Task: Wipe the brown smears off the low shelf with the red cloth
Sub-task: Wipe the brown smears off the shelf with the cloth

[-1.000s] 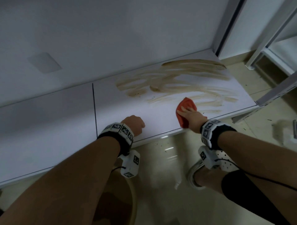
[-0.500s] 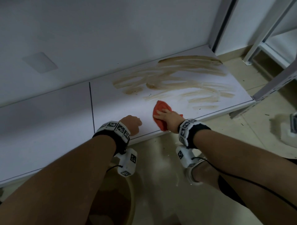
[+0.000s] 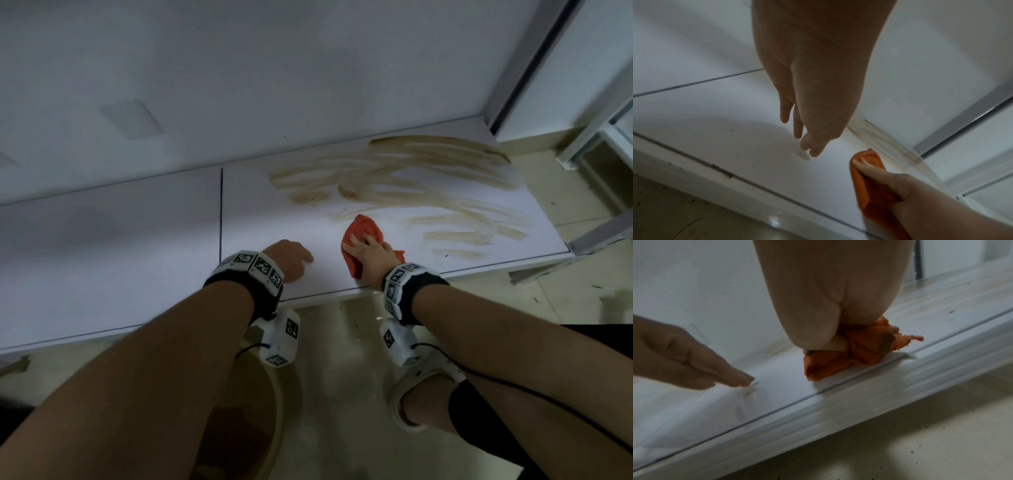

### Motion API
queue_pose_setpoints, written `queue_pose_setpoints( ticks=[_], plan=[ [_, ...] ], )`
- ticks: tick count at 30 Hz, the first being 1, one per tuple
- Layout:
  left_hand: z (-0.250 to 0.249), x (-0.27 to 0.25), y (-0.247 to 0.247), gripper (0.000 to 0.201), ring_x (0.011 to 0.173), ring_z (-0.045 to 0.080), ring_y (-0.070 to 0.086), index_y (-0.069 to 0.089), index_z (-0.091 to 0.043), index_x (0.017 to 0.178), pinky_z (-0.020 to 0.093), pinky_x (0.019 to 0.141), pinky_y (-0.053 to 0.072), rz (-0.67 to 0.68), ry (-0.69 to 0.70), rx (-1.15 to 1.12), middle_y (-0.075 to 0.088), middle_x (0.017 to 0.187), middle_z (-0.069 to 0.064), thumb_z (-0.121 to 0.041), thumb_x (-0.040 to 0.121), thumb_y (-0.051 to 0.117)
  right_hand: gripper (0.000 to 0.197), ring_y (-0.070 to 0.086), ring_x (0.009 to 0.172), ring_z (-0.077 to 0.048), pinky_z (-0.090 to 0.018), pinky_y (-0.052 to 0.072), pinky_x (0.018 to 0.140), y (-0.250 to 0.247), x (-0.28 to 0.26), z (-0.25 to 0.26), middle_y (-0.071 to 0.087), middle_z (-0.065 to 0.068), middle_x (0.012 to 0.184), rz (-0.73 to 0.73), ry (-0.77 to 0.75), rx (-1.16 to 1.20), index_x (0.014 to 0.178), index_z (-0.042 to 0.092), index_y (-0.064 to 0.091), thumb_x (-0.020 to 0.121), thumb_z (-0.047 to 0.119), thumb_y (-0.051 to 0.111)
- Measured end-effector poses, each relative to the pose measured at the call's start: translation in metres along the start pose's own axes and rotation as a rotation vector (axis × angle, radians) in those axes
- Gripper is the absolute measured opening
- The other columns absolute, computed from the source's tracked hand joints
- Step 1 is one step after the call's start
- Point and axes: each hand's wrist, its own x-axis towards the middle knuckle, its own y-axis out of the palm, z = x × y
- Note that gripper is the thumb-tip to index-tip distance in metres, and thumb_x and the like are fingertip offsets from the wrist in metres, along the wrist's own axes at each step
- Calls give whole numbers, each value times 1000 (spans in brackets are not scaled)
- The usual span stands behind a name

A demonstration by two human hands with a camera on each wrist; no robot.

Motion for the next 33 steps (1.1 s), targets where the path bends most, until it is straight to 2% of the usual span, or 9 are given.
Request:
queue_pose_setpoints(
  ticks=[9, 13, 15, 18, 21, 23, 25, 28, 33],
  plan=[
    [31, -31, 4, 47, 137, 20, 37, 46, -19, 140, 32, 114, 31, -83, -96, -9, 41, 148, 3, -9, 94, 40, 76, 6, 146, -25, -51, 18, 117, 6, 29, 80, 4, 5, 159, 52, -235, -167, 150, 29, 13, 90, 20, 58],
    [49, -42, 12, 46, 137, 20, 37, 45, -20, 141, 31, 113, 30, -86, -136, -9, 41, 148, 4, -10, 96, 39, 75, 9, 146, -26, -50, 22, 116, -2, 33, 85, 5, 5, 160, 82, -269, -156, 150, 32, 16, 90, 12, 57],
    [56, -43, 18, 47, 138, 19, 35, 43, -21, 142, 31, 114, 28, -73, -150, -23, 39, 149, 3, -10, 96, 38, 74, 9, 147, -25, -47, 23, 116, -8, 33, 70, 6, 4, 160, 63, -252, -134, 150, 31, 19, 90, 10, 57],
    [63, -38, 27, 51, 141, 18, 30, 40, -23, 143, 31, 118, 25, -36, -180, -47, 33, 152, 0, -7, 95, 38, 77, 5, 148, -25, -45, 17, 119, -18, 29, 29, 2, 1, 160, 49, -78, -34, 151, 29, 15, 89, 6, 55],
    [69, -31, 30, 48, 134, 21, 41, 44, -22, 139, 34, 112, 35, -55, -238, -34, 41, 147, 2, -8, 93, 39, 76, 2, 148, -25, -45, 16, 119, -16, 17, -1, -2, 2, 160, 48, 58, -36, 151, 29, 10, 91, 7, 52],
    [70, -29, 29, 40, 121, 23, 53, 52, -17, 130, 34, 99, 45, -85, -278, 21, 53, 134, 6, -10, 93, 39, 74, 2, 148, -25, -47, 15, 119, -11, 12, 5, -2, 3, 160, 40, 43, -88, 151, 30, 10, 92, 14, 51],
    [70, -28, 31, 38, 116, 23, 55, 55, -15, 126, 34, 94, 46, -85, -297, 49, 56, 128, 7, -9, 92, 38, 73, 3, 147, -24, -49, 15, 118, -5, 14, 27, 0, 4, 160, 38, -56, -122, 151, 31, 11, 92, 18, 52],
    [77, -26, 37, 45, 127, 23, 48, 48, -15, 136, 34, 106, 41, -77, -257, 61, 48, 140, 7, -9, 93, 36, 73, 2, 147, -24, -50, 14, 118, 2, 32, 69, 0, 4, 160, 35, -207, -188, 151, 32, 11, 92, 23, 54],
    [95, -37, 36, 60, 143, 19, 28, 29, -23, 149, 33, 119, 23, -80, -183, -53, 24, 157, -2, -2, 93, 36, 76, 2, 147, -24, -50, 17, 118, -11, 71, 101, -2, 4, 160, 38, -268, -243, 151, 32, 10, 92, 21, 56]
  ],
)
